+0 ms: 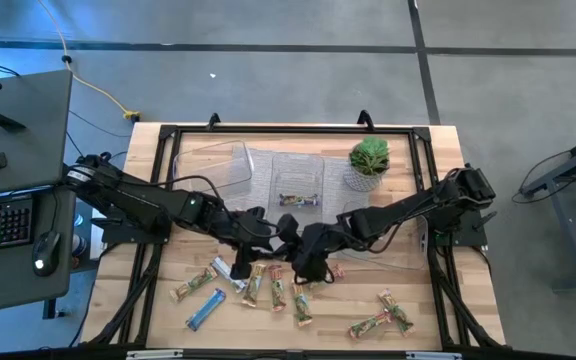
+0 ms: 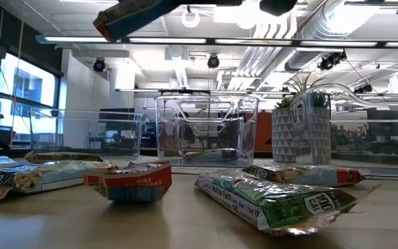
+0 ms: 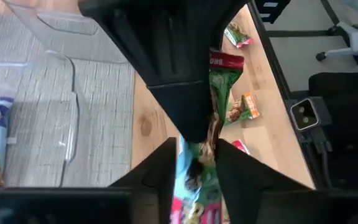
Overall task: Pick and place Granola Bars by type
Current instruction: Put the red granola bar into the right transparent bin
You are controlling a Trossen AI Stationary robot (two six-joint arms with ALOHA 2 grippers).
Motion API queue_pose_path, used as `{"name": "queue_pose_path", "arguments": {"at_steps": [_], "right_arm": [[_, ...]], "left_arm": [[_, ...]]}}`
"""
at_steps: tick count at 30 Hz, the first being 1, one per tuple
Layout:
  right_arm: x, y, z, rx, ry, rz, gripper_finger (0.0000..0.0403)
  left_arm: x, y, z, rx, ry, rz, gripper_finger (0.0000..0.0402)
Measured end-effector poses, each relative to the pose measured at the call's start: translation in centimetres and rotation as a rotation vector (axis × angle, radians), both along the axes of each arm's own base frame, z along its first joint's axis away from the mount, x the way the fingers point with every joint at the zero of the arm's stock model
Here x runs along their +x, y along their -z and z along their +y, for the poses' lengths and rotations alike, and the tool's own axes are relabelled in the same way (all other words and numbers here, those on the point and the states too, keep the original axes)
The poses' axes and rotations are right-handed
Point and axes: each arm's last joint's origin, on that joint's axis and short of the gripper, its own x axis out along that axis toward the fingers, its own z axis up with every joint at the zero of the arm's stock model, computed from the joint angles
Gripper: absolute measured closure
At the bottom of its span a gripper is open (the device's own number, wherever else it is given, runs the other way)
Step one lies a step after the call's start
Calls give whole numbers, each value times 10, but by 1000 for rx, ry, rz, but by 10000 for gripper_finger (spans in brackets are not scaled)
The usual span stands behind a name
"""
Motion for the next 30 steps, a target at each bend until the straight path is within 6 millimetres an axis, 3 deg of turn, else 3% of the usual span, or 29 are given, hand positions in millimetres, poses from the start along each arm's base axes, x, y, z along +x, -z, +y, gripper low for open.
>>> {"name": "queue_pose_path", "arguments": {"at_steps": [4, 9, 17, 24, 30], "right_arm": [[-3, 4, -1, -16, 13, 52, 336], [-7, 10, -1, 49, 90, 135, 371], [-22, 11, 23, -109, 223, 118, 377], [-70, 4, 54, -224, 429, 150, 339], [-125, -15, 57, -36, 780, 87, 368]], "left_arm": [[1, 1, 0, 9, -5, -2, 242], [3, 2, 1, 34, -34, -8, 196], [2, 3, 1, 40, -36, 6, 179], [0, 5, 2, 53, -41, 37, 179], [-3, 7, 3, 72, -48, 64, 179]]}}
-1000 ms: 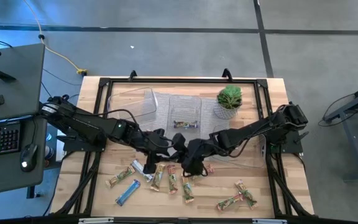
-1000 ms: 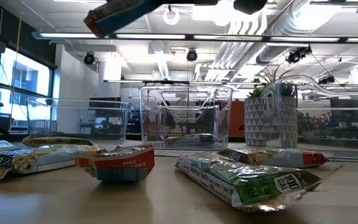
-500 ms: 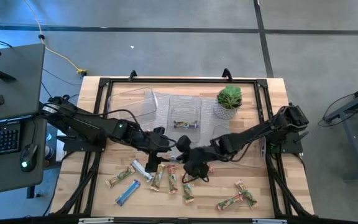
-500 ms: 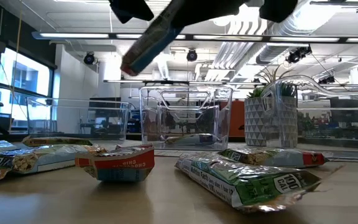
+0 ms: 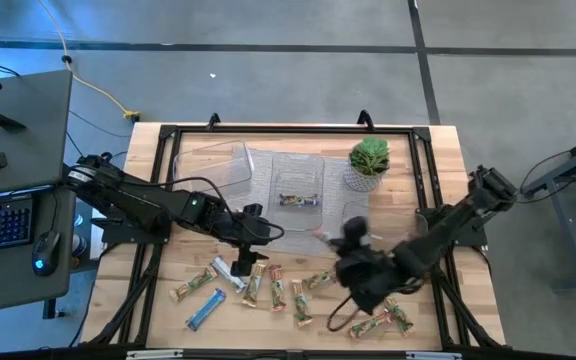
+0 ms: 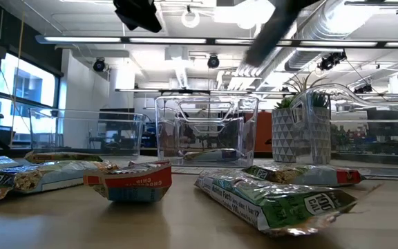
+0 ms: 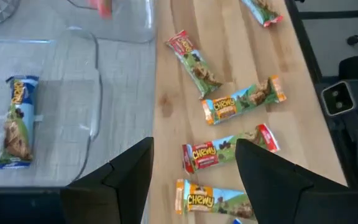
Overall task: Pick and place Granola Bars by type
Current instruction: Put the red granola bar into the right transparent bin
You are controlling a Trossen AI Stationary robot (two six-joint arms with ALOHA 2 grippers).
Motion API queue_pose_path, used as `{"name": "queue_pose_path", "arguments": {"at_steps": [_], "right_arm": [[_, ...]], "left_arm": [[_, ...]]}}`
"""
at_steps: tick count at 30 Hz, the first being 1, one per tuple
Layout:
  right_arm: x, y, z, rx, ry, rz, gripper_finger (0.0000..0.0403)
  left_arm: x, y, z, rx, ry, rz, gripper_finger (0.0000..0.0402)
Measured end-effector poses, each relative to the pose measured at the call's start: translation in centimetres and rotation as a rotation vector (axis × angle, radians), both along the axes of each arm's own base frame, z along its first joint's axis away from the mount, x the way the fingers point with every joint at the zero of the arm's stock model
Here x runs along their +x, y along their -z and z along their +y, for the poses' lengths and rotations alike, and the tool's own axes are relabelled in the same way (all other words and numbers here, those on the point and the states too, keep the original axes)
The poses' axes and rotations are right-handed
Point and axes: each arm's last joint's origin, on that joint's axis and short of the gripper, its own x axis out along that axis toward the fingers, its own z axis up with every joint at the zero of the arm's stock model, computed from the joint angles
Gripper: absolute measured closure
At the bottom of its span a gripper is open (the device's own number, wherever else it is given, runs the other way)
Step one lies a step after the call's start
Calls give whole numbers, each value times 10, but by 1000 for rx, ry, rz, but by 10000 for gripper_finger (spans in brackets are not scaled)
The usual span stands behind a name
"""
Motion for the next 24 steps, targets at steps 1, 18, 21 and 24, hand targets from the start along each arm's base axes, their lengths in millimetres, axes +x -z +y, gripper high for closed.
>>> {"name": "queue_pose_path", "arguments": {"at_steps": [1, 18, 21, 24], "right_arm": [[-8, -3, -1, 58, 63, -30, 373], [-71, 92, -44, 359, 682, 114, 346], [-71, 102, -51, 385, 723, 160, 349], [-69, 104, -56, 381, 727, 199, 343]], "left_arm": [[0, 0, 0, 8, -8, -1, 179], [-12, 10, 5, 2, -138, 161, 179], [-12, 10, 5, 1, -138, 160, 179], [-12, 10, 5, 1, -139, 159, 179]]}}
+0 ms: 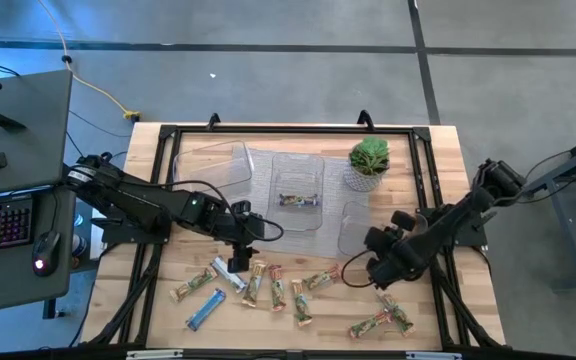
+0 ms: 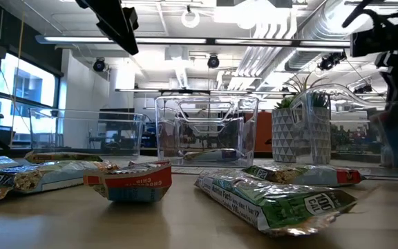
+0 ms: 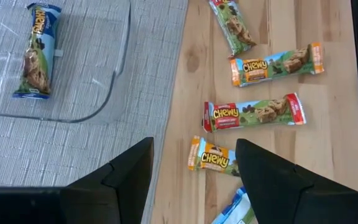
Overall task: Pick and place Granola Bars by type
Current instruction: Put the red granola bar into the right transparent bin, then put the yellow granola bar into the left transparent bin
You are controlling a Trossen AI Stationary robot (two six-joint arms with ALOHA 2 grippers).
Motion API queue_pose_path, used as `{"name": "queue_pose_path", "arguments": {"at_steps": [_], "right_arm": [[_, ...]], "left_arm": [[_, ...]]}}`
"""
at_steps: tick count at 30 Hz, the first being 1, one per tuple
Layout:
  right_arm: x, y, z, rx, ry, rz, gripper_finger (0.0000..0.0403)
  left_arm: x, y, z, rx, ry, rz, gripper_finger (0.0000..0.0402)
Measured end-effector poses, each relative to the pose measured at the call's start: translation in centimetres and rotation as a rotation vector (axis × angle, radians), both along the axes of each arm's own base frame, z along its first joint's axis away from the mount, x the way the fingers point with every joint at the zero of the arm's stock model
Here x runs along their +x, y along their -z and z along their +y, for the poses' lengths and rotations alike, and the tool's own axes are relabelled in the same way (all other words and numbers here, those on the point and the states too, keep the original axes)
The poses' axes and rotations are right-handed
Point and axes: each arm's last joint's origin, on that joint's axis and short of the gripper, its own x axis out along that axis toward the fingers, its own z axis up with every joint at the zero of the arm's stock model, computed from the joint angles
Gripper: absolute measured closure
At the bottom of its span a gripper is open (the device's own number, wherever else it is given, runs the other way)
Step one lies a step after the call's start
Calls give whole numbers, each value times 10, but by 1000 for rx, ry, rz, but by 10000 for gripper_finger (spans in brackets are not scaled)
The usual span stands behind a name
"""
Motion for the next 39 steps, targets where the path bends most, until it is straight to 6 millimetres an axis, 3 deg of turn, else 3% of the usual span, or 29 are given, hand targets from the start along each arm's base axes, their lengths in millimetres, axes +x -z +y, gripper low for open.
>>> {"name": "queue_pose_path", "arguments": {"at_steps": [6, 13, 21, 25, 30, 35, 39], "right_arm": [[17, -16, -3, 16, -102, 16, 312], [44, -60, 2, 85, -214, -58, 272], [84, -129, 16, -65, -427, -428, 261], [101, -153, 24, -155, -567, -605, 261], [113, -169, 29, -202, -662, -740, 260], [119, -173, 22, -217, -631, -783, 261], [124, -169, 10, -193, -590, -785, 261]], "left_arm": [[-1, 1, 0, -36, -43, 20, 179], [-11, 6, 2, -109, -158, 149, 179], [-43, 5, 6, -20, -269, 345, 179], [-67, -9, 13, 69, -363, 312, 179], [-103, -20, 26, 27, -412, 229, 179], [-140, -6, 43, 10, -480, 75, 179], [-146, 19, 45, -149, -522, -138, 179]]}}
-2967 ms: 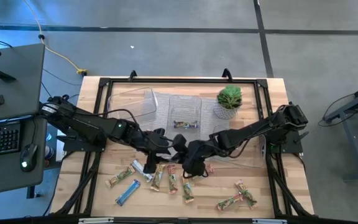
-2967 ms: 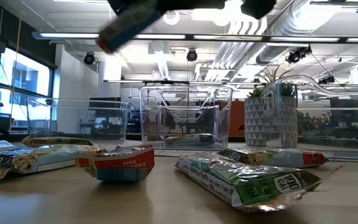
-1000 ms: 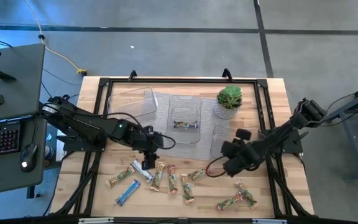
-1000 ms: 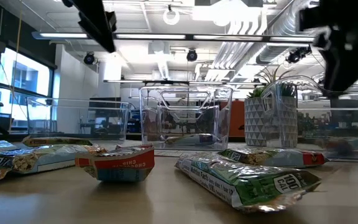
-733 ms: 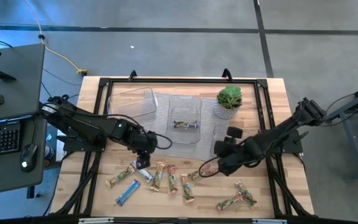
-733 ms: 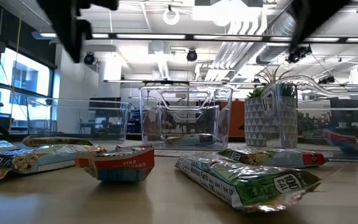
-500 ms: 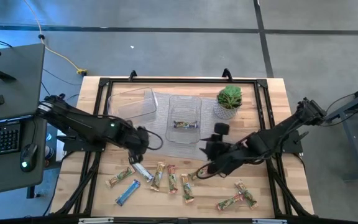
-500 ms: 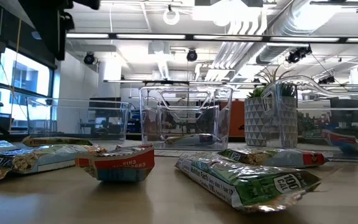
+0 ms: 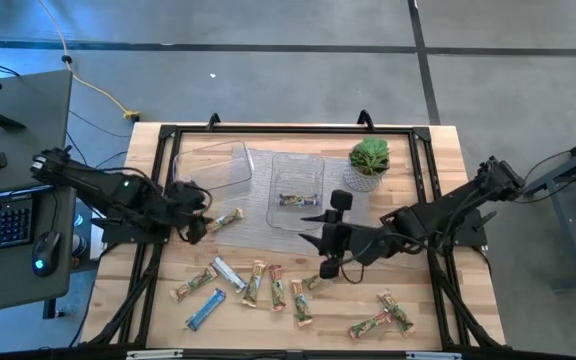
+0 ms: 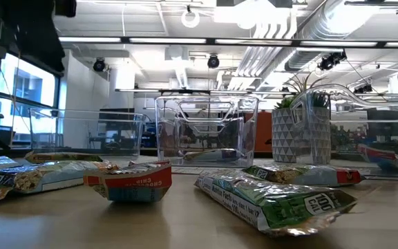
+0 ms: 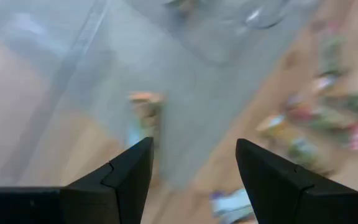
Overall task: Pick and place Granola Bars by type
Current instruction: Put the yellow granola bar into the left transparent bin
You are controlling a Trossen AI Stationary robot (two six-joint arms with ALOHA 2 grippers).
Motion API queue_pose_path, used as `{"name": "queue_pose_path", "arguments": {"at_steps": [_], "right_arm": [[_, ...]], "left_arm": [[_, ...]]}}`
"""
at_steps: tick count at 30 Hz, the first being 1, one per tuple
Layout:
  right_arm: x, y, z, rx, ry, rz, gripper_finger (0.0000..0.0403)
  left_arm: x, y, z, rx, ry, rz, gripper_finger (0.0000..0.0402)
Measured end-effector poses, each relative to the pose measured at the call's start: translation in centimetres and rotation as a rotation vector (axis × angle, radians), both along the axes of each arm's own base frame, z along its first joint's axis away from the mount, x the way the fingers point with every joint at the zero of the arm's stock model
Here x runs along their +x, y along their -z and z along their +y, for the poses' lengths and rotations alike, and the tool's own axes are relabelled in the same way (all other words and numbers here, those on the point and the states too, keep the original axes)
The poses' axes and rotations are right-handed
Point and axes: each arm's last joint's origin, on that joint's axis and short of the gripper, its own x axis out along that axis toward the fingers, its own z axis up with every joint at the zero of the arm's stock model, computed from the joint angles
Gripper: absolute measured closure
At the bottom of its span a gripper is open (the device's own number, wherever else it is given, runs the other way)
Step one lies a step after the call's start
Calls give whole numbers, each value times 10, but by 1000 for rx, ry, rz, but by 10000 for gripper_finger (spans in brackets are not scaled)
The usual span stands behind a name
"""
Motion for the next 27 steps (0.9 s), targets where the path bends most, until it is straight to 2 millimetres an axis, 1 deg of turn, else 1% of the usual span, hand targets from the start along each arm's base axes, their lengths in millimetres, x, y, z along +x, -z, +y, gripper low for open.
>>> {"name": "queue_pose_path", "arguments": {"at_steps": [2, 4, 6, 8, 10, 11, 14, 18, 22, 27], "right_arm": [[2, 6, -5, 3, 7, 18, 260], [4, 13, -11, 5, 9, 42, 261], [6, 21, -15, 21, -6, 65, 261], [6, 29, -19, 37, -31, 95, 261], [7, 36, -21, 54, -63, 118, 261], [8, 39, -22, 68, -83, 122, 261], [10, 49, -22, 115, -149, 100, 261], [13, 53, -23, 136, -211, 61, 260], [13, 57, -24, 143, -215, 47, 260], [12, 65, -25, 144, -215, 47, 260]], "left_arm": [[1, 14, -1, -39, 7, -88, 179], [2, 31, -1, -43, 26, -116, 179], [1, 49, -2, -39, 60, -84, 179], [-1, 68, 0, 26, 68, -31, 179], [-3, 84, 3, 113, 31, 13, 179], [-4, 89, 4, 129, 12, 27, 179], [-4, 97, 4, 120, -12, 48, 179], [-2, 103, 3, 177, 62, 92, 179], [2, 115, 3, 228, 37, 103, 179], [4, 135, 2, 213, 21, 127, 179]]}}
